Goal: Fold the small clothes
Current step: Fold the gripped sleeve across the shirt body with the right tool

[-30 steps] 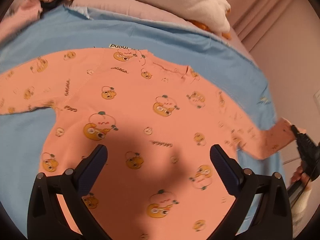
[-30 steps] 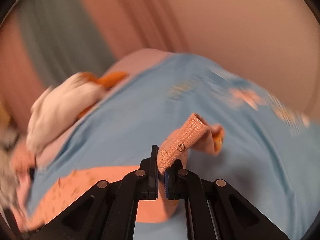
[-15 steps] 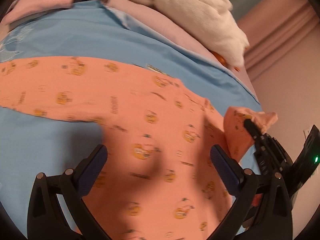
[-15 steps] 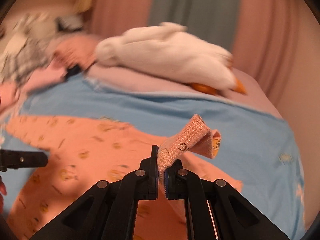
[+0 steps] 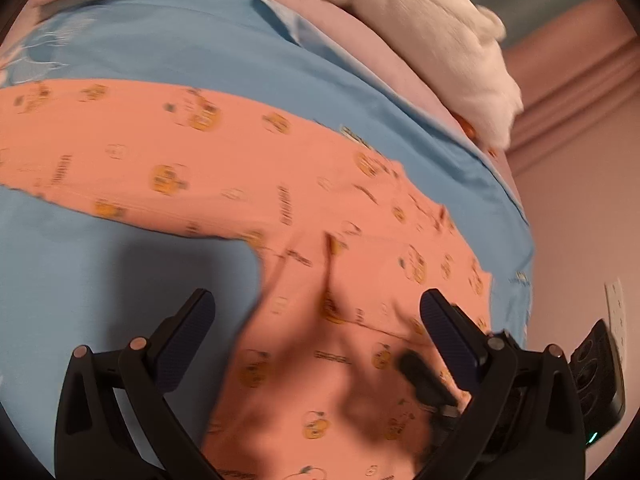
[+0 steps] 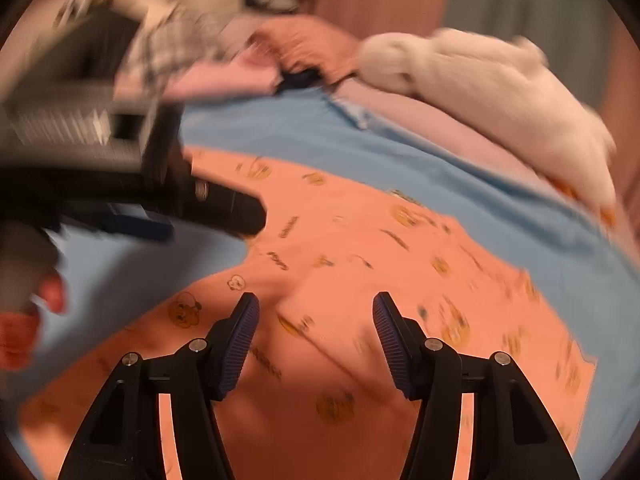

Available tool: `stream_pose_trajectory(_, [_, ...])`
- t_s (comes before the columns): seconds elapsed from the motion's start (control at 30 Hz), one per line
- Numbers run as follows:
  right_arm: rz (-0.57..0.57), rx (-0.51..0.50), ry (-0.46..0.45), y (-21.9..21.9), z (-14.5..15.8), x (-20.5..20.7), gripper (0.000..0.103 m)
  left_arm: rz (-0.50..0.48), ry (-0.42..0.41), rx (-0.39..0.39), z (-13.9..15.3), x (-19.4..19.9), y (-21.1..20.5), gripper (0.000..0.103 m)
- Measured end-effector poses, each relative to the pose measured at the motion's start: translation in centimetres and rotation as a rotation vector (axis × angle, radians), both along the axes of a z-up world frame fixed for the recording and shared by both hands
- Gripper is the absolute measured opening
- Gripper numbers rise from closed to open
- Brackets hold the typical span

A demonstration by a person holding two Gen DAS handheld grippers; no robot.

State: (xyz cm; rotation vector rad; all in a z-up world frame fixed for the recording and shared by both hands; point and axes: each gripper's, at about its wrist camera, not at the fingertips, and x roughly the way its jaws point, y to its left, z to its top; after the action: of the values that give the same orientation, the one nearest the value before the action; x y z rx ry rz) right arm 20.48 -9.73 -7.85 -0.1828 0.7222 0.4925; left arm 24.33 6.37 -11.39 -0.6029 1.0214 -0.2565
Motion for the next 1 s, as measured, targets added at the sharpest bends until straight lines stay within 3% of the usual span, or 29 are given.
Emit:
stream_pose_trajectory(0.07, [-0.071,0.096,0.037,-4.1,0.0,-1.1,0.058,-0.023,0.000,-0.008,-0.2,0.5,-0.8,0.102])
stream_pose_trajectory(0.2, [-0.218,0.179,0.103,-9.8,-1.0,-2.5,0.058,-0.058,0.024,-0.023,-1.3,1.9,-2.7,0.094])
stream_pose_trajectory(0.3, [-0.283,0.224,0.108,-12.2,-1.3,-3.9,0.058,-0.052,0.068,0.047,-2.4,2.8,-4.1,0.081])
stream_pose_trajectory(0.37, [-0.308,0.241,0.096,-12.8,-1.3,-4.6,0.058,-0.063,0.055,0.137,-2.7,3.0,-5.3,0.081])
stream_pose_trajectory(0.43, [-0.317,0.261,0.091,-13.2,-1.4,-4.9,0.058,-0.077,0.045,0.176,-2.8,3.1,-6.0,0.080])
stream_pose_trajectory(0.47, [-0.320,0.267,0.093,-13.2,-1.5,-4.9,0.058,-0.079,0.044,0.185,-2.8,3.2,-6.2,0.076])
stream_pose_trajectory(0.53, [-0.331,0.265,0.095,-13.6,-1.9,-5.0,0.058,-0.068,0.045,0.201,-2.7,3.4,-6.2,0.054])
stream_pose_trajectory(0.57, [-0.337,0.263,0.097,-13.5,-2.1,-4.8,0.058,-0.062,0.052,0.216,-2.7,3.4,-6.3,0.035])
stream_pose_trajectory(0.6, [-0.343,0.264,0.099,-13.9,-2.2,-4.9,0.058,-0.060,0.058,0.236,-2.7,3.4,-6.4,0.028])
stream_pose_trajectory(0.73, [-0.376,0.279,0.114,-14.9,-2.9,-5.1,0.058,-0.100,0.051,0.280,-3.0,3.4,-7.2,0.027])
stream_pose_trajectory(0.77, [-0.386,0.284,0.119,-15.4,-3.1,-5.3,0.058,-0.094,0.053,0.272,-3.1,3.5,-7.1,0.024])
stream_pose_trajectory(0.8, [-0.396,0.287,0.123,-15.6,-3.3,-5.4,0.058,-0.084,0.056,0.246,-3.1,3.6,-6.6,0.012])
stream_pose_trajectory(0.9, [-0.414,0.296,0.124,-16.1,-3.4,-5.6,0.058,-0.047,0.056,0.165,-3.2,3.8,-5.1,0.006])
stream_pose_trajectory(1.0, [-0.425,0.297,0.116,-16.5,-3.3,-5.6,0.058,0.015,0.007,0.222,-2.0,3.3,-4.5,0.003])
